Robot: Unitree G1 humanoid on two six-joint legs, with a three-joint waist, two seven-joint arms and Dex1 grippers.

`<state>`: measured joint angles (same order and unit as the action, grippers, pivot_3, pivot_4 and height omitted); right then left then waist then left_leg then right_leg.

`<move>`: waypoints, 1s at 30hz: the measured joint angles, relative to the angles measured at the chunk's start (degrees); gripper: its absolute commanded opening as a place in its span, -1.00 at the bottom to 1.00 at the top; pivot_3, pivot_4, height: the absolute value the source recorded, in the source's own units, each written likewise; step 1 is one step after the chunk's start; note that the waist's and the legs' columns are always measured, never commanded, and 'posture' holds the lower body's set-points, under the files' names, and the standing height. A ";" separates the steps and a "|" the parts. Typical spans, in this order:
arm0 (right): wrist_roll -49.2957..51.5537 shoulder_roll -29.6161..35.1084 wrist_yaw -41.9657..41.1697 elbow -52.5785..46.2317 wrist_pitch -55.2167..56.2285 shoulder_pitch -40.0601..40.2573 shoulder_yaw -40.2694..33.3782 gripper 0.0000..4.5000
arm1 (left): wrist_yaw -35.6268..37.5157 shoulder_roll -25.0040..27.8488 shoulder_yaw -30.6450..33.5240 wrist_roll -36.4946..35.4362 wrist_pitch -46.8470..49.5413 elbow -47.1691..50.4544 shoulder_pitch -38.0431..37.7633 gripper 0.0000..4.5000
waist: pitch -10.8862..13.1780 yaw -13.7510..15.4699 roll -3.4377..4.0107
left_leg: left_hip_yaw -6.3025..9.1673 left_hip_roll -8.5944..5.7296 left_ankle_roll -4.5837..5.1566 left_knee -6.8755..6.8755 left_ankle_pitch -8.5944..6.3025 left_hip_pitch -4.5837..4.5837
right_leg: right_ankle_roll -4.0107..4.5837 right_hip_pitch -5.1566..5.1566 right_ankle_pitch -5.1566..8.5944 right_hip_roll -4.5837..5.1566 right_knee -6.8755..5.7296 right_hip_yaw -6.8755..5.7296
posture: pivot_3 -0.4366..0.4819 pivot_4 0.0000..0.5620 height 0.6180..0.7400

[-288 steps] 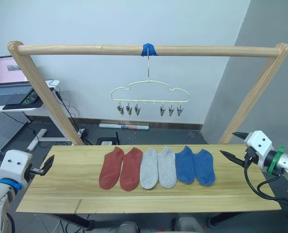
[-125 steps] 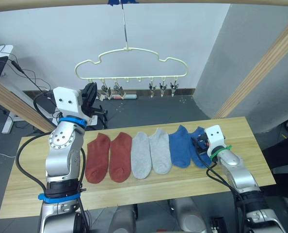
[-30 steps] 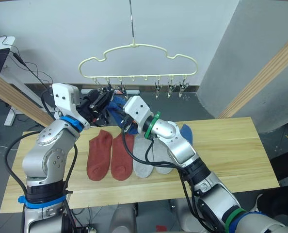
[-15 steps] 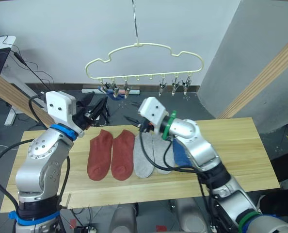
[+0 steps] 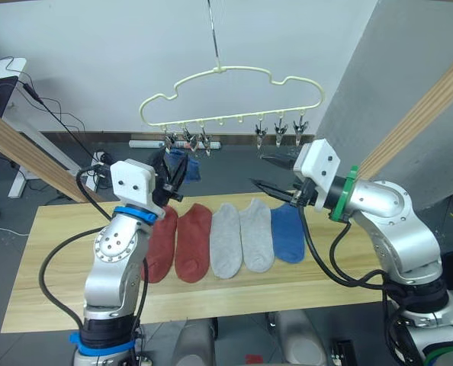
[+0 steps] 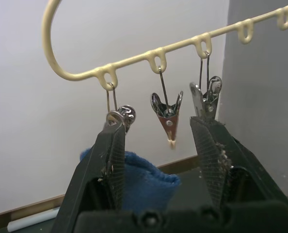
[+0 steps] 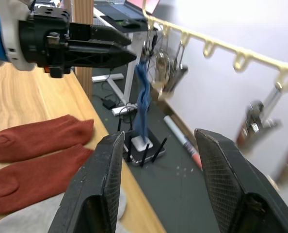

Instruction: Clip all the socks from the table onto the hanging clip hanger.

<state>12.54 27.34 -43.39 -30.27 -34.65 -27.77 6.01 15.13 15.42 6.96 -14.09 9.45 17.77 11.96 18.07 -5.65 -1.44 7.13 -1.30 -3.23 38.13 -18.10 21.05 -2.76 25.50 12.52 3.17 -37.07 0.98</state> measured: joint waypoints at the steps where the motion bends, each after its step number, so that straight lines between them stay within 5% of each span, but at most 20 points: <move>1: 0.27 0.29 0.15 -0.41 -0.64 0.11 -0.34 0.07 | 0.00 -0.04 -0.05 0.34 -0.33 -0.70 0.10 0.04 | 0.00 -0.14 0.00 | -0.03 0.00 0.00 0.02 0.00 0.00 | -0.02 0.00 -0.02 0.00 0.00 0.02 | -0.57 0.21 0.85; 17: 4.47 3.25 2.91 -2.60 -3.41 1.46 -1.72 0.07 | -0.50 -1.85 0.02 1.86 -8.15 -15.50 9.56 0.04 | 0.02 -0.92 -0.03 | -0.03 -0.01 0.01 0.06 0.00 0.00 | -0.05 -0.02 -0.04 0.00 0.02 0.00 | -0.62 0.23 0.85; 30: 6.74 3.56 3.89 -2.74 -3.41 1.47 -1.77 0.07 | -0.75 -2.20 -0.08 2.04 -8.84 -16.06 10.62 0.04 | 0.02 -0.93 -0.04 | -0.02 -0.01 0.01 0.06 0.00 0.00 | -0.05 -0.03 -0.04 0.00 0.02 0.00 | -0.61 0.23 0.85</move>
<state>19.28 30.90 -39.49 -33.01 -38.06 -26.30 4.24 14.38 13.22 6.88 -12.05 0.61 1.71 22.59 18.09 -6.58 -1.47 7.11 -1.31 -3.22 38.19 -18.10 21.05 -2.81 25.47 12.48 3.17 -37.06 0.98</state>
